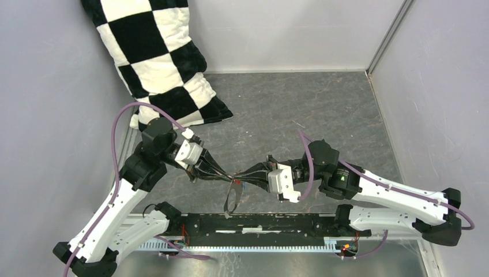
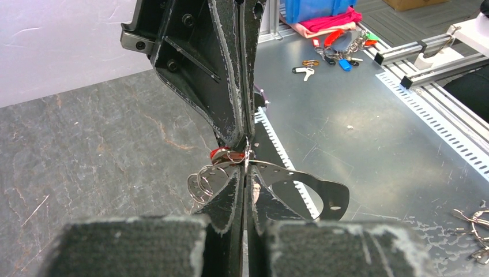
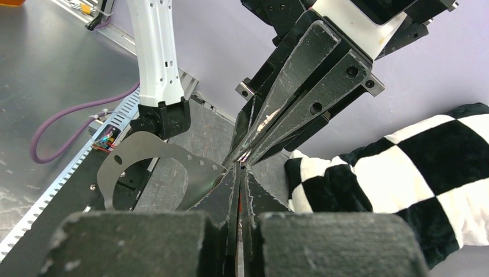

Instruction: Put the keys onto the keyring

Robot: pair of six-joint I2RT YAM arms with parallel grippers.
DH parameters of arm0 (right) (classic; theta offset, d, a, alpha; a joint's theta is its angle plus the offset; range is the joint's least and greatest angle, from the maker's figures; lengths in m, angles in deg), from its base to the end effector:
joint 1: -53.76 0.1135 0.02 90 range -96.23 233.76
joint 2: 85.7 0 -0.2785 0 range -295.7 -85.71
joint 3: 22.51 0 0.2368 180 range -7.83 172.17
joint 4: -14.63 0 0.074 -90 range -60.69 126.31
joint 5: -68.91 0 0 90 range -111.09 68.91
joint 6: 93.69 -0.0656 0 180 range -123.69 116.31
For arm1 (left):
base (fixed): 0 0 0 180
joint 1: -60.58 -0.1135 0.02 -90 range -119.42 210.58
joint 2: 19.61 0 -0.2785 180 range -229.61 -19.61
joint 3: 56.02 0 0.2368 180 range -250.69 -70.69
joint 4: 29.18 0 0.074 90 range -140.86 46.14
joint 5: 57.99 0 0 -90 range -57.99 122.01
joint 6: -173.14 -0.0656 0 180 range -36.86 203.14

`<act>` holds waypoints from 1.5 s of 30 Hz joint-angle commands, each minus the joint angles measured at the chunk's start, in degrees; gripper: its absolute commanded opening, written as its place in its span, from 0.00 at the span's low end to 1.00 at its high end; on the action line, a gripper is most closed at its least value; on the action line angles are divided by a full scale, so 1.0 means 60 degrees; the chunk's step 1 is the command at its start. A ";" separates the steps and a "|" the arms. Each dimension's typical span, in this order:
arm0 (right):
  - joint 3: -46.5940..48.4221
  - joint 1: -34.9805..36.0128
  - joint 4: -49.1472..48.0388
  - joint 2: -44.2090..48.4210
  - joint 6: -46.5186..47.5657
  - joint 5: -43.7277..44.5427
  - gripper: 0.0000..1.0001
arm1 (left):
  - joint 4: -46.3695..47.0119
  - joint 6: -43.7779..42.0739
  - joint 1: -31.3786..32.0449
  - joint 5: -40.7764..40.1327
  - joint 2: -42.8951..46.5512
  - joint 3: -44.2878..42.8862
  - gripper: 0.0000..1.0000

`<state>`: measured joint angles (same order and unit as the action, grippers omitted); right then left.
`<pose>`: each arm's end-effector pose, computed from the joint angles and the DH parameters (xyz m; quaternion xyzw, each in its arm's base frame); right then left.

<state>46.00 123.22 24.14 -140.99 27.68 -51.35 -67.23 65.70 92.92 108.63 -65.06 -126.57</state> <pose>0.0471 0.2198 0.4050 -0.6301 0.2739 0.3986 0.6075 0.0723 -0.1213 0.3924 0.6086 0.3943 -0.5443 0.4217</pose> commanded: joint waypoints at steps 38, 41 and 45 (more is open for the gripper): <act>0.2650 0.0097 0.3371 -0.0879 0.2688 -0.0112 0.00 | -0.0334 -0.0669 0.0023 0.0071 0.0070 -0.0469 0.02; 0.2591 0.0092 0.3291 -0.0849 0.2876 -0.0154 0.01 | -0.0325 -0.0647 0.0016 0.0090 0.0100 -0.0459 0.02; 0.2653 0.0094 0.3318 -0.0870 0.3055 -0.0257 0.01 | -0.0337 -0.0620 0.0016 0.0091 0.0130 -0.0428 0.02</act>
<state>59.96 123.52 46.85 -146.30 43.68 -51.96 -70.36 63.32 92.92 108.04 -64.93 -126.79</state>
